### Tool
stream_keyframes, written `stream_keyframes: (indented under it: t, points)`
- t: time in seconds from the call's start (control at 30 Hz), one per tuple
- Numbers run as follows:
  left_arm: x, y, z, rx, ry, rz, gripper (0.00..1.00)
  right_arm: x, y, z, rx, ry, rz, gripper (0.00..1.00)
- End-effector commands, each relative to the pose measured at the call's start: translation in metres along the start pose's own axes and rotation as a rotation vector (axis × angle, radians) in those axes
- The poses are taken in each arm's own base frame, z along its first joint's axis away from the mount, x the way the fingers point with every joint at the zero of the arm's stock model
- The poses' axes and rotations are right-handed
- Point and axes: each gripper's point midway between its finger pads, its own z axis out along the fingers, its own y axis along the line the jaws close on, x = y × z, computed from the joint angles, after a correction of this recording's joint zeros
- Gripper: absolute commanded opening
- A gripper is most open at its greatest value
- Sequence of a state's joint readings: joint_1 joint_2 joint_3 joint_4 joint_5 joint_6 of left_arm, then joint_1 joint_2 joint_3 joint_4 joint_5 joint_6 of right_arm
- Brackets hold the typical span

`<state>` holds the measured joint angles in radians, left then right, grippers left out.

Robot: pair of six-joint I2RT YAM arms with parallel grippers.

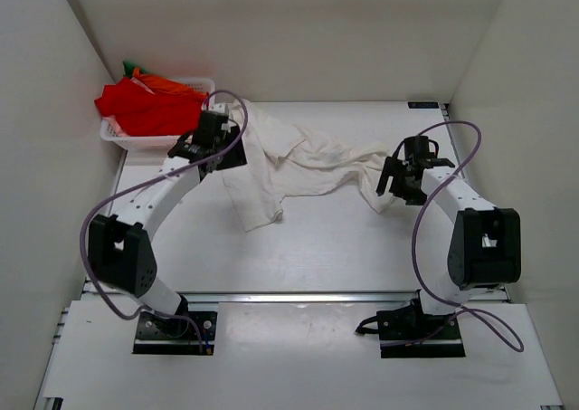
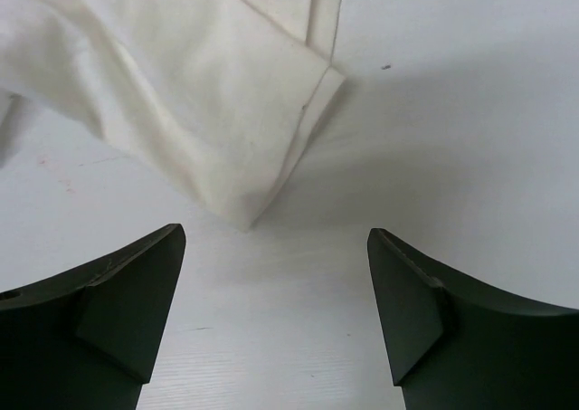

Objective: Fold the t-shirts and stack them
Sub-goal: Move the tshirt to the center of the board, then flatten out the tshirt

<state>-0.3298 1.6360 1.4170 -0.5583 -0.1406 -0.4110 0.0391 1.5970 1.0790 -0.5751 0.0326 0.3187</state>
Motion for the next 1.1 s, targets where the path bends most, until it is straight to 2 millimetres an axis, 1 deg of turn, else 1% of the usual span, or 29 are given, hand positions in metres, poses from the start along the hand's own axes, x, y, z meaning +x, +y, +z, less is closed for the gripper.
stream_keyframes:
  t: [0.0,0.03,0.07,0.1,0.17,0.2,0.23,0.27,0.3,0.37,0.4,0.47,0.5,0.53,0.57,0.6,0.63,0.67,0.7,0.73,0.77,0.83,0.87,0.9,0.93,0.97,1.0,1.03,1.07]
  points:
    - [0.04,0.008,-0.011,0.048,0.02,-0.056,0.65,-0.001,0.012,-0.003,-0.029,-0.073,0.052,0.79]
    - [0.064,0.015,-0.009,0.036,0.065,-0.061,0.64,0.004,0.012,-0.001,-0.031,-0.073,0.065,0.79]
    - [0.085,0.022,-0.007,0.022,0.1,-0.066,0.63,0.004,0.016,-0.003,-0.04,-0.086,0.062,0.79]
    - [0.095,0.025,-0.008,0.015,0.116,-0.072,0.63,0.011,0.016,0.0,-0.043,-0.07,0.076,0.8]
    - [0.133,0.025,-0.006,0.018,0.181,-0.059,0.68,0.021,0.016,0.003,-0.049,-0.056,0.08,0.79]
    - [0.137,0.023,-0.005,0.028,0.189,-0.065,0.68,0.022,0.017,0.004,-0.053,-0.055,0.088,0.79]
    - [0.147,0.017,-0.006,0.051,0.206,-0.065,0.71,0.025,0.015,0.005,-0.051,-0.053,0.091,0.79]
    - [0.158,0.016,-0.003,0.056,0.236,-0.081,0.71,0.03,0.014,0.006,-0.046,-0.048,0.091,0.79]
    - [0.16,0.01,-0.002,0.072,0.235,-0.085,0.71,0.031,0.015,0.006,-0.06,-0.045,0.097,0.79]
    - [0.175,0.007,0.004,0.069,0.272,-0.086,0.73,0.033,0.014,0.008,-0.06,-0.044,0.099,0.79]
    - [0.175,0.006,0.006,0.058,0.265,-0.085,0.73,0.033,0.013,0.008,-0.058,-0.043,0.101,0.79]
    - [0.189,0.008,0.013,0.043,0.302,-0.092,0.74,0.035,0.013,0.009,-0.057,-0.037,0.097,0.79]
    - [0.192,0.007,0.015,0.042,0.311,-0.098,0.73,0.034,0.01,0.009,-0.05,-0.039,0.102,0.79]
    - [0.198,0.009,0.019,0.033,0.329,-0.094,0.73,0.038,0.008,0.01,-0.041,-0.032,0.093,0.79]
    - [0.206,0.008,0.022,0.024,0.35,-0.104,0.72,0.036,0.011,0.01,-0.05,-0.033,0.098,0.79]
    - [0.215,0.008,0.023,0.016,0.378,-0.095,0.69,0.038,0.009,0.012,-0.044,-0.022,0.102,0.79]
    - [0.216,0.01,0.024,0.003,0.381,-0.092,0.67,0.038,0.008,0.012,-0.039,-0.026,0.104,0.81]
    - [0.227,0.014,0.025,-0.033,0.41,-0.069,0.65,0.039,0.009,0.013,-0.036,-0.022,0.102,0.82]
    - [0.233,0.018,0.025,-0.063,0.426,-0.049,0.64,0.039,0.009,0.014,-0.031,-0.023,0.106,0.83]
    - [0.233,0.019,0.027,-0.068,0.425,-0.039,0.63,0.041,0.01,0.014,-0.033,-0.017,0.101,0.83]
    - [0.242,0.023,0.025,-0.097,0.451,-0.021,0.63,0.042,0.008,0.014,-0.023,-0.011,0.101,0.84]
    - [0.246,0.025,0.028,-0.117,0.47,-0.002,0.57,0.039,0.009,0.015,-0.029,-0.022,0.106,0.84]
    - [0.25,0.025,0.029,-0.121,0.485,0.006,0.52,0.038,0.008,0.015,-0.027,-0.023,0.109,0.85]
    - [0.257,0.027,0.029,-0.129,0.517,0.018,0.41,0.042,0.005,0.017,-0.014,-0.008,0.112,0.85]
    - [0.255,0.025,0.03,-0.128,0.517,0.017,0.34,0.037,0.006,0.015,-0.018,-0.019,0.114,0.86]
    - [0.264,0.031,0.03,-0.152,0.546,0.029,0.33,0.036,0.005,0.015,-0.012,-0.021,0.115,0.86]
    - [0.268,0.036,0.031,-0.174,0.553,0.04,0.31,0.037,0.004,0.018,-0.007,-0.013,0.119,0.87]
    - [0.269,0.033,0.029,-0.167,0.552,0.055,0.3,0.037,0.004,0.016,-0.009,-0.01,0.11,0.87]
    - [0.269,0.033,0.03,-0.169,0.549,0.062,0.27,0.037,0.006,0.017,-0.011,-0.013,0.106,0.88]
